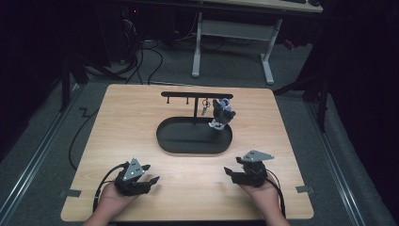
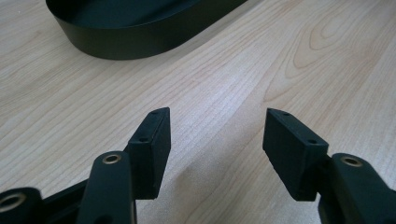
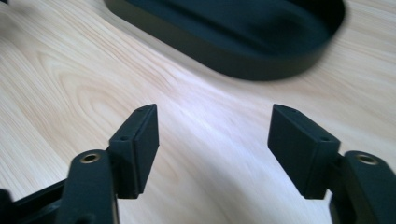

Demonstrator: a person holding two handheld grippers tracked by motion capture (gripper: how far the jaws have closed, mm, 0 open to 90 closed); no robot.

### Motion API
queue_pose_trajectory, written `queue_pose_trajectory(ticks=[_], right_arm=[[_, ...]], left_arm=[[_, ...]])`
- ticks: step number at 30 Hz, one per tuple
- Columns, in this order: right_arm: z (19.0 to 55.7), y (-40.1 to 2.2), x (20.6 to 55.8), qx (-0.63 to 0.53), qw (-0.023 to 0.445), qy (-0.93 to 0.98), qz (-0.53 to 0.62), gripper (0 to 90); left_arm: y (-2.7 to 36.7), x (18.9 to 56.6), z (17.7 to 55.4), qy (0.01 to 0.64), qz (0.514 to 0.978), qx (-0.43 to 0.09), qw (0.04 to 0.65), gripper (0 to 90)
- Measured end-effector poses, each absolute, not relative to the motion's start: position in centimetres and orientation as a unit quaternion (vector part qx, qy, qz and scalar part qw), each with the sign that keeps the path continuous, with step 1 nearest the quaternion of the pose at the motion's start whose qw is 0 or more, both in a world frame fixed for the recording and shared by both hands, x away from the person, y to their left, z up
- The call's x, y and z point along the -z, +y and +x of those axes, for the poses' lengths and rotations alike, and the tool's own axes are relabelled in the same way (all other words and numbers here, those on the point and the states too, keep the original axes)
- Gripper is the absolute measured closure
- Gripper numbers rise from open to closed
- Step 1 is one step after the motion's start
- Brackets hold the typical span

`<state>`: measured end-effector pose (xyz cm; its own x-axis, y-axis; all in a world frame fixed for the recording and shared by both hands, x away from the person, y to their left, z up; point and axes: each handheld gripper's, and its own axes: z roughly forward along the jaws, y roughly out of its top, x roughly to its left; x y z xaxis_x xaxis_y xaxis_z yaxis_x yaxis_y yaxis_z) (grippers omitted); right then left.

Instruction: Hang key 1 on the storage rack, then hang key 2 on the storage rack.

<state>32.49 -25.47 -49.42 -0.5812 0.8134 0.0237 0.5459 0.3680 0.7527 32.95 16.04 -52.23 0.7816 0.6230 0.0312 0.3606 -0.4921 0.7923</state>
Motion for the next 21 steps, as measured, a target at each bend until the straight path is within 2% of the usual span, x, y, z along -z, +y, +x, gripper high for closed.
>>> queue_pose_trajectory(ticks=[4,6,14,21], right_arm=[[29.8,-28.1,51.1,-0.398,0.219,0.783,0.425,27.1],[29.3,-29.5,51.3,-0.407,0.207,0.776,0.434,20.0],[28.8,-32.2,51.2,-0.416,0.244,0.737,0.473,17.2],[28.7,-32.1,51.7,-0.405,0.238,0.738,0.484,16.8]], left_arm=[[16.1,52.1,32.7,0.302,0.840,-0.162,0.420,42.5],[16.1,51.9,32.6,0.306,0.834,-0.164,0.429,42.4],[15.9,51.7,32.5,0.296,0.836,-0.168,0.431,42.3],[16.4,51.5,32.4,0.297,0.831,-0.167,0.439,42.3]])
